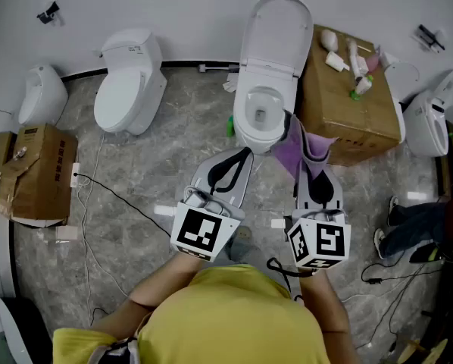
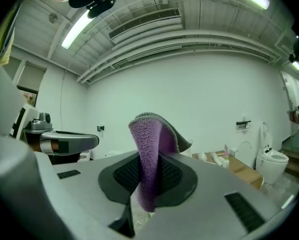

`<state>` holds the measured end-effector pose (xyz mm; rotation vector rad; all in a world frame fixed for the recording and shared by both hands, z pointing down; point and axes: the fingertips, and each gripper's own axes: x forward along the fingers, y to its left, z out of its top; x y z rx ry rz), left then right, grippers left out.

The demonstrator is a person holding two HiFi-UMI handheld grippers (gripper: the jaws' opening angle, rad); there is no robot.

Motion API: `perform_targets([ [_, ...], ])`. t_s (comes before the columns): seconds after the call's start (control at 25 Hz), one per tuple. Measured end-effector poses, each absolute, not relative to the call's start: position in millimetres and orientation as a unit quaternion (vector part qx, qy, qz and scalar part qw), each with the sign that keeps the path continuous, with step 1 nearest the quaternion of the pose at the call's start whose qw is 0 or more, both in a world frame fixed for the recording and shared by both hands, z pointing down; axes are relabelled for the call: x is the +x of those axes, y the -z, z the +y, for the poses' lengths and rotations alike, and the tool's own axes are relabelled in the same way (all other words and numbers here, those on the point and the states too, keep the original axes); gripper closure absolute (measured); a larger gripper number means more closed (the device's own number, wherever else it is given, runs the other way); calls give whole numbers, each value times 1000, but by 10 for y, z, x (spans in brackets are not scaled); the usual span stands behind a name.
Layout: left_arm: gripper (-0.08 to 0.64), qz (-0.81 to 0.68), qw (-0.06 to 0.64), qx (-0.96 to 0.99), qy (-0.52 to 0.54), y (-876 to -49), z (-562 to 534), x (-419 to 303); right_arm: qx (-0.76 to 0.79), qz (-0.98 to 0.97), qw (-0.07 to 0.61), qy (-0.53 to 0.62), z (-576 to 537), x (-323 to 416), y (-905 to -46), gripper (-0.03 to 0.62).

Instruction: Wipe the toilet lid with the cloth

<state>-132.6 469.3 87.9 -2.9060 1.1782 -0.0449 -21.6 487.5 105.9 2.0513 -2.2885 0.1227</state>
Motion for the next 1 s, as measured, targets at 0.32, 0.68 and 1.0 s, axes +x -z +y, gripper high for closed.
perform_targets([
  [0.32,561,380,6,-925,18,-868,4706,-1324,663,-747,43,-22,4936,-166,-1029,551],
  [0.68,561,410,11,-912,23,-876,4642,-1369,657,-753,28,-4,4955,132,-977,551],
  [1.0,560,431,18,-902,23,-884,4550,-1354,644,-765,25,-6,4865,245,-1032,551],
])
